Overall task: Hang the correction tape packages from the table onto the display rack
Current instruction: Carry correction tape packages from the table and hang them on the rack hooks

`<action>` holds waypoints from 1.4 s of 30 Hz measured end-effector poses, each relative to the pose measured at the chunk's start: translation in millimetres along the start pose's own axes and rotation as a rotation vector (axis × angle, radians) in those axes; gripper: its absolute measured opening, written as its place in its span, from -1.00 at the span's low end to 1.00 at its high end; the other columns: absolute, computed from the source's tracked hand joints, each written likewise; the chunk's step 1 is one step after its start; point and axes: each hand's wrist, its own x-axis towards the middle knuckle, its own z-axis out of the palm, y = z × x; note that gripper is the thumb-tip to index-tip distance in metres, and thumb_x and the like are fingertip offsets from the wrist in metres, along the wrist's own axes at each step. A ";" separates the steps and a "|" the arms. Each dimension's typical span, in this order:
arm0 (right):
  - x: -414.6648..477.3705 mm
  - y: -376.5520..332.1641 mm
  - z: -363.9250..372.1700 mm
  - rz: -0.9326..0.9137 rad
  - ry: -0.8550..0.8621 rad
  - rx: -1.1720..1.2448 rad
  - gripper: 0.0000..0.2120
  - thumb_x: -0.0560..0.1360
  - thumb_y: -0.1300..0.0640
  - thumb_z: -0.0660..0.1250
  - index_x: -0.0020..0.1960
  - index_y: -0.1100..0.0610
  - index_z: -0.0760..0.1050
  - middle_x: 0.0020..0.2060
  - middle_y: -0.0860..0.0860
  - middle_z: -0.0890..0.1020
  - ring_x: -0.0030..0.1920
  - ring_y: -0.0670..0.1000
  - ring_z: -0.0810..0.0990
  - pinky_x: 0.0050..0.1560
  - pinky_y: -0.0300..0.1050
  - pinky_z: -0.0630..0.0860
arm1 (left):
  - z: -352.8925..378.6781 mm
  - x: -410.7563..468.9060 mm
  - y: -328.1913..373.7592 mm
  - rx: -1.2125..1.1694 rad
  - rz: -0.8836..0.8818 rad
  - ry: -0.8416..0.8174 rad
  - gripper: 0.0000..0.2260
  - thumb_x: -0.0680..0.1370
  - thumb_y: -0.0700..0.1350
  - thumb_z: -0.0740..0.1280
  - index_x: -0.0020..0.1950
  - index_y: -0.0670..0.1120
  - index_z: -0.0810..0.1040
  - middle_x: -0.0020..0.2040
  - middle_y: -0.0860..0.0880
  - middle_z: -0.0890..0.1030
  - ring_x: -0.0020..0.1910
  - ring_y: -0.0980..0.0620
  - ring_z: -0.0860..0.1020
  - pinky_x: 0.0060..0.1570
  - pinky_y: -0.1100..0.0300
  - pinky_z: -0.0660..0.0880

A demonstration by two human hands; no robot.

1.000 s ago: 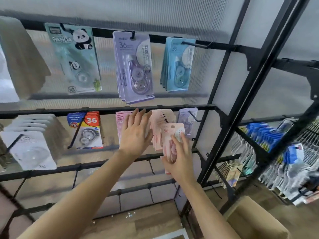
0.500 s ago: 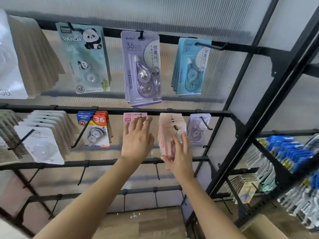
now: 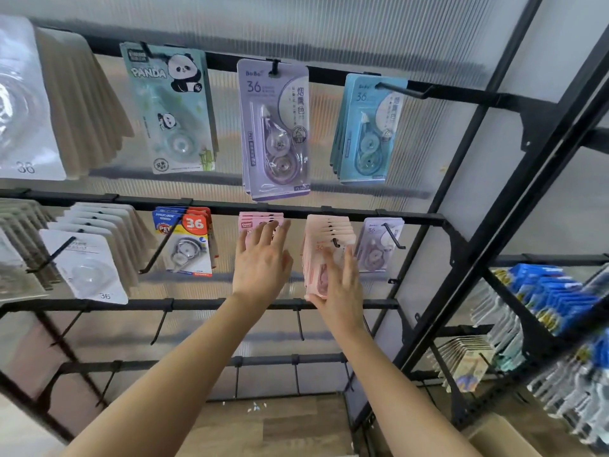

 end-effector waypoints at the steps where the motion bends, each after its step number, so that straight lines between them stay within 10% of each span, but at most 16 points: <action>1: -3.9 -2.0 -0.6 0.006 -0.003 -0.010 -0.05 0.41 -0.12 0.44 0.56 -0.03 -0.12 0.53 0.15 -0.16 0.53 0.22 -0.06 0.42 0.14 0.20 | -0.1 0.0 -0.2 0.012 0.006 -0.007 -0.53 0.60 -0.04 0.15 0.51 -0.03 0.17 0.43 -0.05 0.33 0.42 -0.06 0.25 0.44 0.00 0.06; 14: -111.0 -74.6 6.8 -0.057 -0.288 -0.048 -0.35 0.58 -0.11 0.17 0.55 0.02 -0.04 0.54 0.09 0.03 0.53 0.10 -0.02 0.49 0.05 0.03 | -39.3 -104.6 -63.4 -0.044 0.057 -0.113 -0.35 0.59 0.05 0.19 0.52 0.10 -0.19 0.57 -0.08 -0.04 0.54 -0.09 -0.08 0.47 -0.01 -0.18; 24: -259.7 -231.5 21.6 -0.225 -0.481 0.090 -0.39 0.60 -0.09 0.14 0.55 0.01 -0.01 0.53 0.07 0.04 0.52 0.09 0.01 0.48 0.07 0.02 | -137.7 -364.7 -201.8 0.118 -0.394 -0.405 -0.35 0.57 0.16 0.17 0.55 0.09 -0.10 0.57 -0.04 -0.12 0.53 -0.06 -0.13 0.48 -0.09 -0.14; 42: -524.8 -582.0 49.2 -1.103 -0.947 0.023 -0.24 0.56 -0.12 0.18 0.54 -0.08 -0.25 0.54 0.10 -0.15 0.53 0.19 -0.18 0.43 0.27 -0.21 | -337.3 -756.8 -310.8 0.311 -1.420 -0.242 -0.39 0.58 0.14 0.17 0.56 0.07 -0.01 0.57 0.00 -0.03 0.53 0.00 -0.01 0.46 0.01 -0.11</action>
